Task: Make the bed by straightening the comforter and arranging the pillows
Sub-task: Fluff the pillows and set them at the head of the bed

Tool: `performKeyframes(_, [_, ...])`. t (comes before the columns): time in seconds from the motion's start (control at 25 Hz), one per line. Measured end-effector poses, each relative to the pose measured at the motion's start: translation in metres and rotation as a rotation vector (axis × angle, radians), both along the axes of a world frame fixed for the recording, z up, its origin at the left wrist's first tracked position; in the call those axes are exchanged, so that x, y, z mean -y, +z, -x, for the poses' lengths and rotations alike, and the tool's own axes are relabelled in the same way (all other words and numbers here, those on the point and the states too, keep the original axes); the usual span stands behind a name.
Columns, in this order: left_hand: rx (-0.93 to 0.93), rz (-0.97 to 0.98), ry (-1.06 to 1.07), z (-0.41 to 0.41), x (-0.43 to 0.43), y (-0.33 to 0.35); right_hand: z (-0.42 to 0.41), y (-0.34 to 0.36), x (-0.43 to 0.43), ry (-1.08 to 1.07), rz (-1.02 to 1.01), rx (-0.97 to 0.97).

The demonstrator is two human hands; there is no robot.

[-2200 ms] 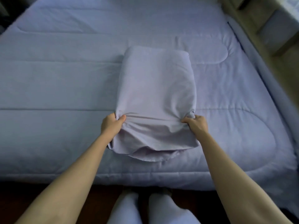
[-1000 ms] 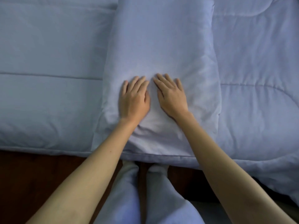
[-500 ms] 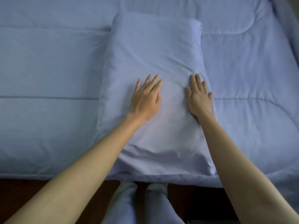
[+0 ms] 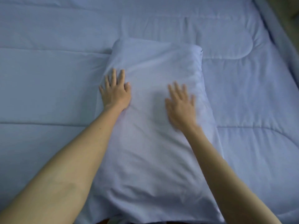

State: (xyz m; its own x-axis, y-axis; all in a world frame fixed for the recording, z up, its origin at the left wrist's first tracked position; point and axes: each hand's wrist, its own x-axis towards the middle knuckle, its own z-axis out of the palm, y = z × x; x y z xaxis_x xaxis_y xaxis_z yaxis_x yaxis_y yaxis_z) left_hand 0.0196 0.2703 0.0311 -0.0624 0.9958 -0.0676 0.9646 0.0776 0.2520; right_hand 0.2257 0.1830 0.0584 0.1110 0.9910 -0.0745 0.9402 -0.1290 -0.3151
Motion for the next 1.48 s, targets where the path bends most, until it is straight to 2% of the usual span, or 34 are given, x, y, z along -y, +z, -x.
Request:
performKeyframes(0.08, [0.036,-0.017,0.034,0.002,0.000,-0.004,0.027,-0.012,-0.027,0.341,0.058,0.089])
performKeyframes(0.16, [0.023,-0.034,0.033,0.000,0.001,-0.006,0.020,-0.024,-0.060,0.393,0.078,0.170])
performKeyframes(0.36, [-0.016,-0.038,0.034,-0.008,0.003,0.000,-0.067,-0.022,-0.122,0.018,0.150,0.154])
performKeyframes(0.48, [-0.055,-0.062,0.036,-0.018,-0.002,0.009,-0.068,-0.009,-0.142,-0.183,0.155,0.128])
performKeyframes(0.52, [-0.064,-0.105,-0.008,-0.025,-0.005,0.011,-0.056,-0.007,-0.146,-0.120,0.130,0.141])
performKeyframes(0.64, [-0.016,-0.187,-0.259,-0.062,-0.035,0.018,-0.023,-0.020,-0.149,0.273,0.079,0.212])
performKeyframes(0.68, [0.002,-0.174,-0.337,-0.077,-0.053,0.020,-0.025,-0.026,-0.154,0.276,0.071,0.229])
performKeyframes(0.8, [-0.007,-0.082,-0.481,-0.102,-0.111,0.016,-0.068,-0.035,-0.183,-0.012,0.037,0.209])
performKeyframes(0.88, [-0.122,-0.004,-0.519,-0.097,-0.146,0.001,-0.092,-0.031,-0.202,-0.250,0.085,0.161])
performKeyframes(0.92, [-0.189,0.017,-0.523,-0.090,-0.158,-0.005,-0.091,-0.028,-0.210,-0.296,0.101,0.179])
performKeyframes(0.96, [-0.222,0.012,-0.515,-0.082,-0.167,-0.008,-0.080,-0.027,-0.216,-0.251,0.089,0.235])
performKeyframes(1.04, [-0.226,-0.041,-0.463,-0.071,-0.179,-0.008,-0.050,-0.029,-0.218,-0.005,0.062,0.275])
performKeyframes(1.12, [-0.227,-0.084,-0.351,-0.060,-0.178,-0.007,-0.040,-0.035,-0.214,0.051,0.050,0.233])
performKeyframes(1.2, [-0.169,-0.067,-0.197,-0.044,-0.168,-0.008,-0.056,-0.036,-0.205,-0.101,0.064,0.159])
performKeyframes(1.28, [-0.027,0.008,-0.038,-0.028,-0.144,-0.005,-0.069,-0.034,-0.185,-0.259,0.091,0.055])
performKeyframes(1.48, [0.127,0.121,0.135,0.002,-0.061,0.001,-0.052,-0.033,-0.110,-0.405,0.067,-0.102])
